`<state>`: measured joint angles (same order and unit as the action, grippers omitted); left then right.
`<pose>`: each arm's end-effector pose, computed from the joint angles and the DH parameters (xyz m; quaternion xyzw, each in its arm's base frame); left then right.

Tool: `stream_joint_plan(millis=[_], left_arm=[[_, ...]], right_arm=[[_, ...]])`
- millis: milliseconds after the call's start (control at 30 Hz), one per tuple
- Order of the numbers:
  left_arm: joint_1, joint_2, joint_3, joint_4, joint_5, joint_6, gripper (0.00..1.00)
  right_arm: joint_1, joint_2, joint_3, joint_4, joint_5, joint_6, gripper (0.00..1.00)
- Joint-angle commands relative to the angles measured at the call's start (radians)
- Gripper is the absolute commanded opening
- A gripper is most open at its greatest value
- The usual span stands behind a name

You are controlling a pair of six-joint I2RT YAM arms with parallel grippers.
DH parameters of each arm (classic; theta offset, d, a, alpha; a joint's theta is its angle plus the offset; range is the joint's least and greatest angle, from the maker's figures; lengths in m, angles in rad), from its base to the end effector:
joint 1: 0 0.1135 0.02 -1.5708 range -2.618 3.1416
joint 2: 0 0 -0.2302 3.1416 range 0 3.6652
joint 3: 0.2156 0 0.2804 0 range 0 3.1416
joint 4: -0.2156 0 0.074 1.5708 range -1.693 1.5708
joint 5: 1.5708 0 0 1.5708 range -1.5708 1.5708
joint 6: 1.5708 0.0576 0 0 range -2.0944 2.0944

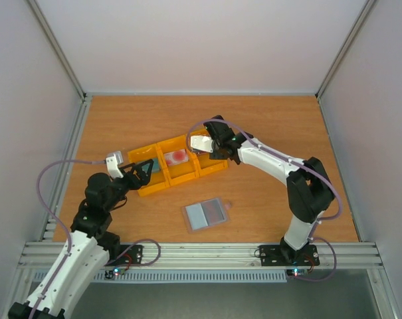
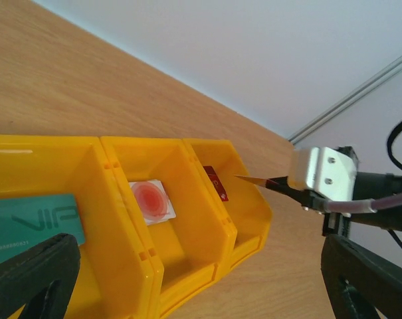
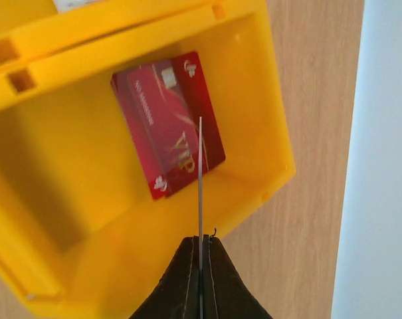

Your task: Take the credit cards out of the card holder

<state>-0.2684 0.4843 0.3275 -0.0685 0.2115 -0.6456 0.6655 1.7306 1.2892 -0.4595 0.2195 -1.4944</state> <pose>0.2120 -0.0709 0.2080 -0.0812 0.7763 -0.3475 0.5196 0.3309 0.2438 0.1759 -0.8109 0.4743 -0.2263 0.2574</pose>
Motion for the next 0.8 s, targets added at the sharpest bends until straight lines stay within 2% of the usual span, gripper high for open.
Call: stream_joint_plan(millis=[0, 267, 767], left_arm=[[0.008, -0.021, -0.009, 0.054, -0.032, 0.036, 0.99], [0.009, -0.028, -0.018, 0.058, -0.035, 0.022, 0.99], [0.008, -0.012, -0.027, 0.093, -0.032, 0.0, 0.99]], right_arm=[[-0.008, 0.083, 0.084, -0.023, -0.077, -0.052, 0.01], [-0.023, 0.213, 0.211, -0.016, -0.072, -0.125, 0.01], [-0.032, 0.307, 0.223, 0.083, -0.084, -0.243, 0.01]])
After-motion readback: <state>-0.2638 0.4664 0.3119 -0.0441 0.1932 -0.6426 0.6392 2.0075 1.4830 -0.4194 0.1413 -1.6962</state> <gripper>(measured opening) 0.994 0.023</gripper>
